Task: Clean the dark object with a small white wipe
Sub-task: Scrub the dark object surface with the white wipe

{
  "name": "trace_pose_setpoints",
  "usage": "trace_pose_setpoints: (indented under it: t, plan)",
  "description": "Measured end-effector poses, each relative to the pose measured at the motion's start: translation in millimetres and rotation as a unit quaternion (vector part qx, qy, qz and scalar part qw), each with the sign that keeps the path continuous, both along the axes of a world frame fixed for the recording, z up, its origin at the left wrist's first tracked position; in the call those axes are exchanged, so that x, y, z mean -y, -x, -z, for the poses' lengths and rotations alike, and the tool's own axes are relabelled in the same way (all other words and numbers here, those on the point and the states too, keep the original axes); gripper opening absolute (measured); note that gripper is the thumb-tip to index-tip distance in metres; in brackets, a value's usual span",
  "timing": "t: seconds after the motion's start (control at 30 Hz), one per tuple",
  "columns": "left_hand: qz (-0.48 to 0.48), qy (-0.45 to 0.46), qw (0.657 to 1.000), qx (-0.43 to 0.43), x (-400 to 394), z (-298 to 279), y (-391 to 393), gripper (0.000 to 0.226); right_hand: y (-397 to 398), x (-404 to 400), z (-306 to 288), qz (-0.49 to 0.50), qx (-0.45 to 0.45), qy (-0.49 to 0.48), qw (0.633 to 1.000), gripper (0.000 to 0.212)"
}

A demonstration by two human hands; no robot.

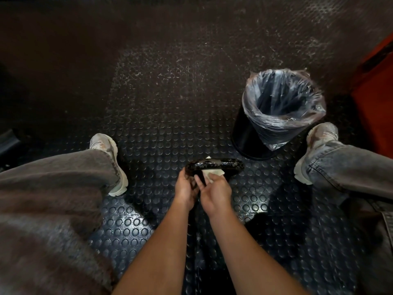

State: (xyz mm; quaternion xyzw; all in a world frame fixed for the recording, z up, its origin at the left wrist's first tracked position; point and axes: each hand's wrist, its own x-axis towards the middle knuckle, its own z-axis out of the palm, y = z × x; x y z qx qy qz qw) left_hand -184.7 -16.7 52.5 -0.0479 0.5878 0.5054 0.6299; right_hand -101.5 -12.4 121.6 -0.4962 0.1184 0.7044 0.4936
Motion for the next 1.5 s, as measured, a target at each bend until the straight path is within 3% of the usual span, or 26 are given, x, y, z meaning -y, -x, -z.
trace_pose_setpoints:
  t: [0.1, 0.2, 0.37, 0.67, 0.77, 0.9, 1.03, 1.2, 1.33, 1.5]
  plan:
    - [-0.005, 0.006, 1.0, -0.012, 0, -3, -1, 0.045, -4, 8, 0, -0.034, 0.021, 0.001, 0.999, 0.027]
    - [-0.013, 0.0, 1.0, -0.002, -1, -2, -4, 0.045, -17, 6, -2, 0.009, 0.057, 0.006, 0.998, 0.022]
    - [-0.009, -0.008, 1.0, -0.008, -2, 2, -3, 0.046, -25, -12, 3, 0.082, 0.0, 0.017, 0.997, 0.024]
    - [-0.011, -0.004, 1.0, -0.001, -1, 1, -2, 0.048, -8, 1, 2, -0.032, -0.005, -0.014, 0.999, 0.029]
    - [-0.008, -0.008, 1.0, 0.0, -1, 2, -3, 0.047, -24, -1, 0, 0.029, 0.038, 0.01, 0.999, 0.023]
    - [-0.009, -0.008, 1.0, -0.01, -1, -3, -4, 0.046, -32, -11, 4, 0.095, 0.019, 0.019, 0.995, 0.025]
    - [-0.003, -0.01, 1.0, 0.001, -1, 0, -3, 0.048, -12, -13, 1, 0.008, 0.017, -0.001, 1.0, 0.026]
    - [0.002, -0.001, 1.0, 0.015, 0, -1, -3, 0.051, 0, 4, -1, -0.009, -0.006, -0.004, 1.0, 0.035]
    - [-0.01, -0.013, 1.0, 0.0, 0, -1, -4, 0.047, -19, 1, 3, 0.065, 0.067, 0.034, 0.995, 0.02]
    - [-0.008, -0.016, 1.0, -0.005, 0, -4, -5, 0.047, -25, -14, 7, 0.103, 0.02, 0.024, 0.994, 0.025]
